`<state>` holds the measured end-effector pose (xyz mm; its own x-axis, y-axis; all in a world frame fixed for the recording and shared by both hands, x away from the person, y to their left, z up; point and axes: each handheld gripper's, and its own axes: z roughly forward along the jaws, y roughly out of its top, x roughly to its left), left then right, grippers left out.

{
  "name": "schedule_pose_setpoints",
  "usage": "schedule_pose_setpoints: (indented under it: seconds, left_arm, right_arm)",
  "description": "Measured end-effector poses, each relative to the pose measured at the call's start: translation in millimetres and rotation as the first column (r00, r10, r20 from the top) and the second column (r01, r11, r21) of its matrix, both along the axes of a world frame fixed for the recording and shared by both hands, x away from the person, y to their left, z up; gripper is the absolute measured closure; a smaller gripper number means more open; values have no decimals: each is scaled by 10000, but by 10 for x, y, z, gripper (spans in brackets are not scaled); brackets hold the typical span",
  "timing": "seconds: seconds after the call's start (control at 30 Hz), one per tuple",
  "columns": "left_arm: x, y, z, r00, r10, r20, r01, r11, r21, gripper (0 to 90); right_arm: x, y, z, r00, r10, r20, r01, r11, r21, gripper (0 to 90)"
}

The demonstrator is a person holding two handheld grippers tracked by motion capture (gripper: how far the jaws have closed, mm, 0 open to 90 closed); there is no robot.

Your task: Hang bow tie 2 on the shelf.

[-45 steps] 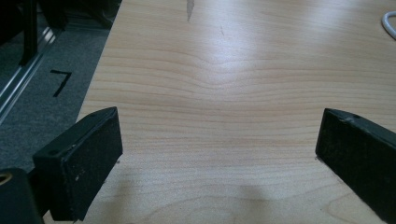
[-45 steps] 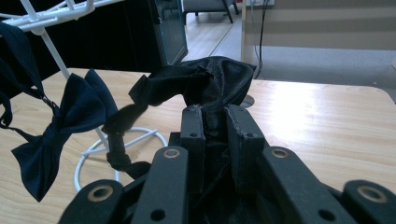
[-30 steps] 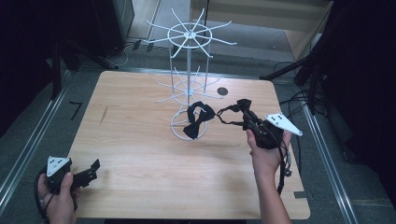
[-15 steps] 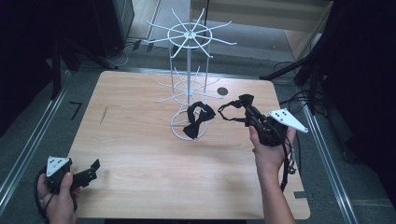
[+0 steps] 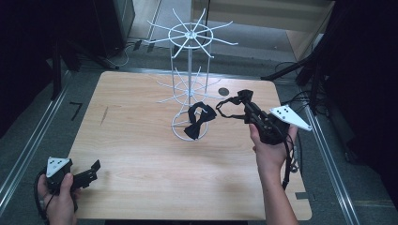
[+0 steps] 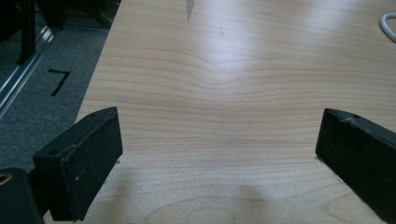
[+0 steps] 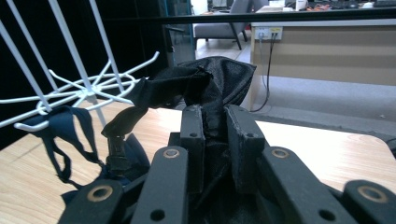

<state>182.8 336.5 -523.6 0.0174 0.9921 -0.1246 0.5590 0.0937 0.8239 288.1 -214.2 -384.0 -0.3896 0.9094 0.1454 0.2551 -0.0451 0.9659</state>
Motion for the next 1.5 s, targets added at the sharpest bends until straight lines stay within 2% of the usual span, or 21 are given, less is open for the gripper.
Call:
schedule_pose_setpoints:
  seconds: [0.27, 0.53, 0.77, 1.13, 1.23, 1.5]
  left_arm:
    - [2, -2, -2, 10000, 9, 23, -9, 10000, 11, 10]
    - [-1, 1, 0, 10000, 3, 6, -3, 10000, 0, 10]
    - [-1, 2, 0, 10000, 5, 14, -5, 10000, -10, 10]
    - [3, 7, -2, 10000, 18, 12, -18, 9999, -112, 10]
    - [5, 6, -4, 10000, 25, 17, -25, 9999, -114, 10]
    - [6, 4, -4, 10000, -12, 2, 12, 10000, -68, 10]
  right_arm:
    - [-7, 35, 41, 9999, 150, 67, -150, 9999, 69, 787]
    - [57, 101, 80, 9997, 210, 82, -210, 9998, 14, 787]
    - [133, 159, 53, 9996, 266, -24, -266, 9996, 31, 787]
    - [303, 266, 32, 9985, 396, -378, -387, 9989, 248, 787]
    - [351, 290, 6, 9979, 402, -503, -382, 9984, 406, 786]
    - [472, 365, -96, 9951, 420, -892, -379, 9982, 470, 786]
